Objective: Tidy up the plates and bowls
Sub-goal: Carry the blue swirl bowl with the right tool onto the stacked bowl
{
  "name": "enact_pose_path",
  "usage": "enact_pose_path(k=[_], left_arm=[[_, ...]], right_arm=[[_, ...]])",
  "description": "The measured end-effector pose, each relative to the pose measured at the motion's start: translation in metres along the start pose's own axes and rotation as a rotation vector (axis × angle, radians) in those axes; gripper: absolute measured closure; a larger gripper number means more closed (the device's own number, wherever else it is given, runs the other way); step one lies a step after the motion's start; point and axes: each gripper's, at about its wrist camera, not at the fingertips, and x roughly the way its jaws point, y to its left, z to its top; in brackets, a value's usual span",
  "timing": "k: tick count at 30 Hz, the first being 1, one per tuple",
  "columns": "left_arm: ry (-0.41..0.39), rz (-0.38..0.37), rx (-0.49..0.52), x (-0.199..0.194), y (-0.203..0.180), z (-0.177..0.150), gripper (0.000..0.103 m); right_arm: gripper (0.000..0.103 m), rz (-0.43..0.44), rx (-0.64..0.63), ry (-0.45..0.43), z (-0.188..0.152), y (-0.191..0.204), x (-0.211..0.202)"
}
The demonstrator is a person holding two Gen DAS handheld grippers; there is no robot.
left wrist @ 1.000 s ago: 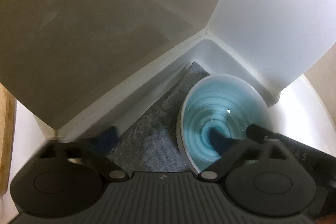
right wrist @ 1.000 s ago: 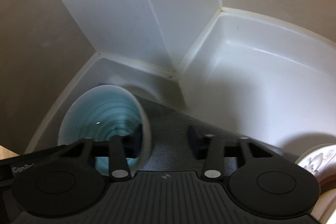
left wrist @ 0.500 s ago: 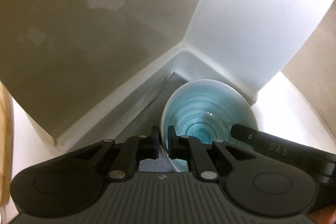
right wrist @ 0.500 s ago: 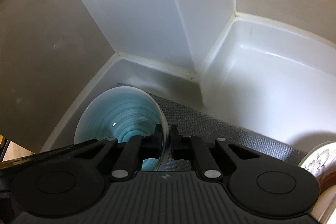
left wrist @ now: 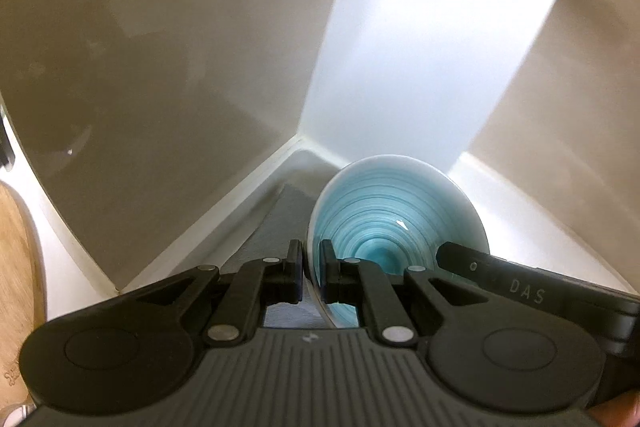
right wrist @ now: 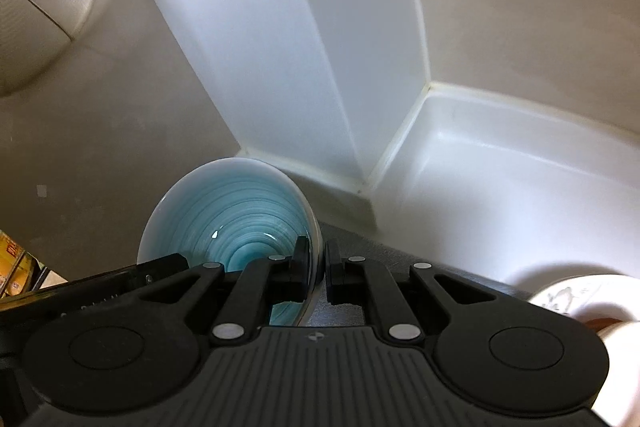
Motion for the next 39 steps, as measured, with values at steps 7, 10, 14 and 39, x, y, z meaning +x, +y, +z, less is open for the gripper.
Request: enact_pose_path(k=[7,10,14,39], left_arm=[[-0.015,-0.05,0.051,-0.024,-0.024,-0.001,0.095],[-0.015,-0.076,0.077,-0.033,-0.037,-0.006,0.095],[-0.012,-0.117,0.113,-0.041,-0.058,-0.013,0.095],[0.16,-0.298,0.359,-0.031,-0.193,-0.072,0.095]], right_arm=[[0.094,-0.034,0.017,-0.054,-0.009,-0.009,-0.044],[0.094,-0.054,0.037,-0.071,-0.014,-0.017,-0.063],[0.094,-0.089,0.065,-0.097,-0.02,-0.032,-0.09],[0.094,-0.333,0.281,-0.139,-0.086,-0.137,-0.167]])
